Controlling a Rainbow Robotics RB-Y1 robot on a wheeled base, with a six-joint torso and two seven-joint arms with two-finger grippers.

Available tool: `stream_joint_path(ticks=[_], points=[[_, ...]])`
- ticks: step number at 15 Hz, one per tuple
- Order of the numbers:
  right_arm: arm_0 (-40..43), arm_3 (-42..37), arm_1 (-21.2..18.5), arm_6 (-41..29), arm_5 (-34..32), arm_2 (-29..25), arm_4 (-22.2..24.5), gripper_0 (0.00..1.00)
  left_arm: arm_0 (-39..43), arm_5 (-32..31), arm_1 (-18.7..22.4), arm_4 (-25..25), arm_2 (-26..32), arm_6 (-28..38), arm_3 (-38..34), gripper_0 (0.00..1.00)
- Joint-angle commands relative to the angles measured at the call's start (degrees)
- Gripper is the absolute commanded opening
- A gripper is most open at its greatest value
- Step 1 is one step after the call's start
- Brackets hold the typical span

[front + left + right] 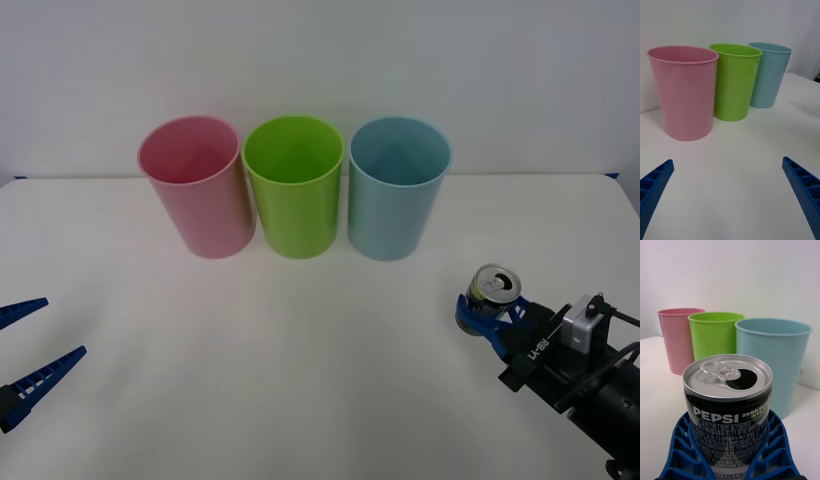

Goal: Put cans in the blue bin and PET bottles in the pink bin and trash in the green bin.

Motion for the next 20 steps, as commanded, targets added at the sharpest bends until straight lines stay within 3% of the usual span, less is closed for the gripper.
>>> stream_joint_path(ticks=[1, 6, 10, 14, 20], points=[[2.76, -10.24, -0.12, -8.03, 1.01, -2.70, 3.98, 0.00, 0.00, 0.00, 0.00, 0.00, 0.00, 0.00, 0.00, 1.00], [0.30, -22.63, -0.12, -24.29, 3.91, -5.16, 12.95, 0.00, 0.00, 0.00, 0.00, 0.00, 0.00, 0.00, 0.00, 1.00], [-8.76, -23.86, -0.12, -38.62, 5.93, -4.19, 23.76, 0.00, 0.00, 0.00, 0.00, 0.00, 0.00, 0.00, 0.00, 1.00], [-20.53, -16.65, -0.12, -48.64, 8.21, -0.68, 33.87, 0.00, 0.00, 0.00, 0.00, 0.00, 0.00, 0.00, 0.00, 1.00], [-36.09, -0.92, 1.99, -52.16, 9.09, 0.73, 41.43, 0.00, 0.00, 0.00, 0.00, 0.00, 0.00, 0.00, 0.00, 1.00]])
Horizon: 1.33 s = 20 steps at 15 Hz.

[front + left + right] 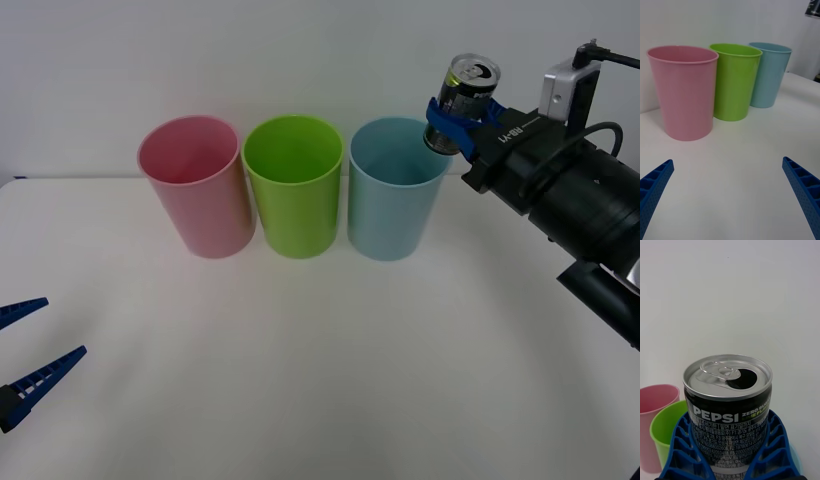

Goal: Put cans in the blue bin and PET bottles in the pink bin and trash in the green bin.

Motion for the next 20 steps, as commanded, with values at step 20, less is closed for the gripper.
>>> stream_joint_path(ticks=[20], points=[[-18.74, 27.83, 2.86, -6.25, 1.56, 5.67, 16.91, 0.00, 0.00, 0.00, 0.00, 0.00, 0.00, 0.00, 0.00, 1.00]])
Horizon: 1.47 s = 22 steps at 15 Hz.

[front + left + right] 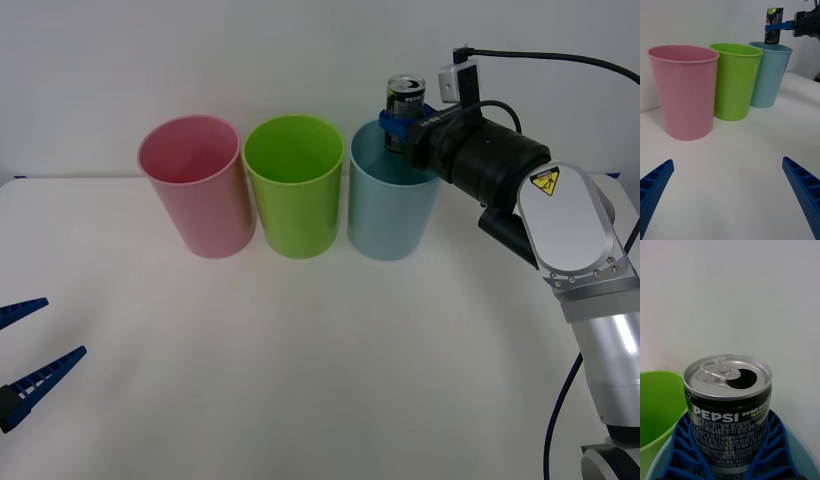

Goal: Put cans in the blue bin and PET bottles in the pink bin and trash in the green bin.

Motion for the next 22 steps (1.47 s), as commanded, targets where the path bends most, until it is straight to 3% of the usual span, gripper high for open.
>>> stream_joint_path(ticks=[1, 3, 4, 5, 6, 17, 20, 22], points=[[0.00, 0.35, -0.08, -0.06, -0.03, 0.00, -0.01, 0.00, 0.00, 0.00, 0.00, 0.00, 0.00, 0.00, 0.00, 1.00], [0.00, 0.35, -0.08, 0.02, -0.03, -0.09, -0.01, 0.00, 0.00, 0.00, 0.00, 0.00, 0.00, 0.00, 0.00, 1.00], [0.00, 0.35, -0.08, 0.38, 0.06, -0.26, -0.01, 0.26, 0.00, 0.00, 0.00, 0.00, 0.00, 0.00, 0.00, 1.00], [0.00, 0.35, -0.08, 0.82, 0.23, -0.44, 0.08, 0.95, 0.00, 0.00, 0.00, 0.00, 0.00, 0.00, 0.00, 1.00], [0.00, 0.35, -0.08, 1.34, 0.23, -0.53, 0.08, 1.00, 0.00, 0.00, 0.00, 0.00, 0.00, 0.00, 0.00, 1.00], [0.00, 0.35, -0.34, 2.93, 0.15, -1.14, -1.33, 1.00, 0.00, 0.00, 0.00, 0.00, 0.00, 0.00, 0.00, 1.00], [0.61, -3.87, -2.36, 2.66, -2.76, -1.49, -6.42, 1.00, 0.00, 0.00, 0.00, 0.00, 0.00, 0.00, 0.00, 1.00], [4.48, -10.29, -5.00, 2.84, -6.97, -3.25, -12.40, 1.00, 0.00, 0.00, 0.00, 0.00, 0.00, 0.00, 0.00, 1.00]])
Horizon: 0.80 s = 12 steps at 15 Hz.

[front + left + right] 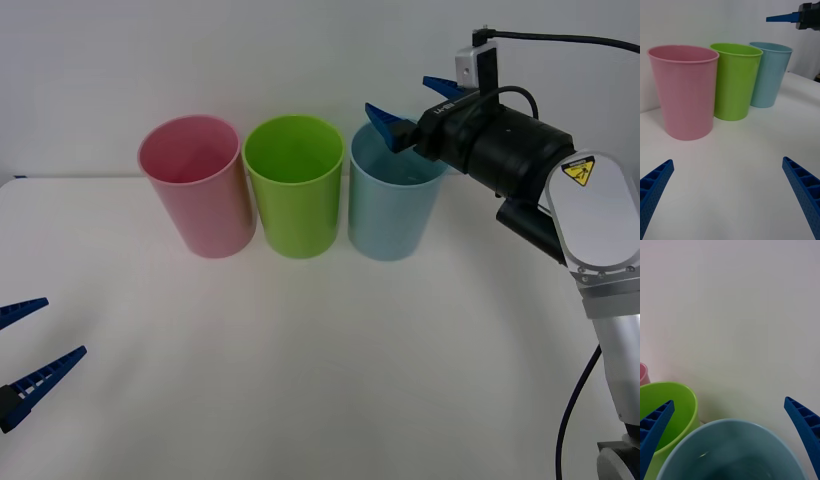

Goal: Put cans in the blue bin and PET bottles in the pink bin and trash in the green bin.

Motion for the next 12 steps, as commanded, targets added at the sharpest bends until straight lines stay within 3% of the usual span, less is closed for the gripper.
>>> stream_joint_path(ticks=[1, 4, 6, 9, 12], points=[[5.76, -8.34, -3.79, 0.18, -5.09, -1.95, -7.59, 1.00, 0.00, 0.00, 0.00, 0.00, 0.00, 0.00, 0.00, 1.00], [15.52, -18.10, -9.77, 1.23, -7.29, -3.18, -17.09, 1.00, 0.00, 0.00, 0.00, 0.00, 0.00, 0.00, 0.00, 1.00], [22.02, -22.93, -11.17, 4.22, -9.92, -5.55, -21.74, 1.00, 0.00, 0.00, 0.00, 0.00, 0.00, 0.00, 0.00, 1.00], [30.72, -26.45, -9.77, 12.66, -15.64, -9.86, -27.28, 1.00, 0.00, 0.00, 0.00, 0.00, 0.00, 0.00, 0.00, 1.00], [38.54, -27.94, -5.72, 20.57, -22.32, -14.26, -29.48, 1.00, 0.00, 0.00, 0.00, 0.00, 0.00, 0.00, 0.00, 1.00]])
